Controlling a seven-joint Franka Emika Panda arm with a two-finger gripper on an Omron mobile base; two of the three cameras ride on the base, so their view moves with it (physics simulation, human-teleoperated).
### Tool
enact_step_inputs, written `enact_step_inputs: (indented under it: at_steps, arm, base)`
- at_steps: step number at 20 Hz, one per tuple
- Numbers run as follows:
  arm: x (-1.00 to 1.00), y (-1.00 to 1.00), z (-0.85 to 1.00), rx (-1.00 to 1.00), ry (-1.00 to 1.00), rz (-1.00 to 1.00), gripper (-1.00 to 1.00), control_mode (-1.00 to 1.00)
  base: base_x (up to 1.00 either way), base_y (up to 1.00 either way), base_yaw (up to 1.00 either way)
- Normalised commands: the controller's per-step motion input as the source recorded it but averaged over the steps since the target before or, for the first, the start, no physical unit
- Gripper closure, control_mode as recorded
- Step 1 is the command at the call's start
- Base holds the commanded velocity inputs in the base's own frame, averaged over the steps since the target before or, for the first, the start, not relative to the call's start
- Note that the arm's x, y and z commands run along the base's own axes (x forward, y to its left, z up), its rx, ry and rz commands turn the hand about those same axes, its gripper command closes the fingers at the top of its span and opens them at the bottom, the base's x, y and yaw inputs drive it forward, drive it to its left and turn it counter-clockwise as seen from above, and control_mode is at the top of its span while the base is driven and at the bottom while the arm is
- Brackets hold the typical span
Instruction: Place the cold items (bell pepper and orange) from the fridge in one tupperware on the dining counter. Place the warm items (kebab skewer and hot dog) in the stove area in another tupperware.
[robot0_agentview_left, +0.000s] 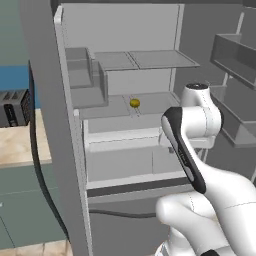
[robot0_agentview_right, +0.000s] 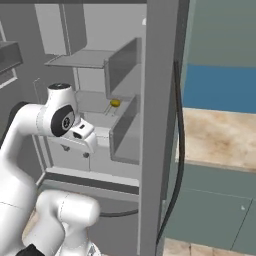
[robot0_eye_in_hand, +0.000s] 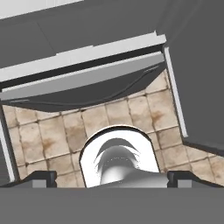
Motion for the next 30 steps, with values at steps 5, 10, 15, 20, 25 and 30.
enact_step_inputs:
  at_steps: [5, 10, 15, 20, 25, 30]
  arm:
    - [0.0, 0.0, 0.0, 0.0, 0.0, 0.0, -1.0, 1.0]
    - [0.0, 0.0, 0.0, 0.0, 0.0, 0.0, -1.0, 1.0]
    - [0.0, 0.0, 0.0, 0.0, 0.0, 0.0, -1.0, 1.0]
    - [0.07, 0.0, 0.0, 0.0, -0.05, 0.02, -1.0, -1.0]
    - [0.54, 0.03, 0.0, -0.01, -0.33, 0.13, -1.0, -1.0]
    - [0.55, 0.19, 0.12, -0.05, -0.38, 0.13, -1.0, -1.0]
  base:
    - [0.57, 0.22, -0.02]
    - [0.32, 0.3, -0.07]
    - [0.27, 0.32, -0.09]
    - [0.24, 0.14, 0.03]
    - [0.0, 0.0, 0.0]
    - [0.0, 0.0, 0.0]
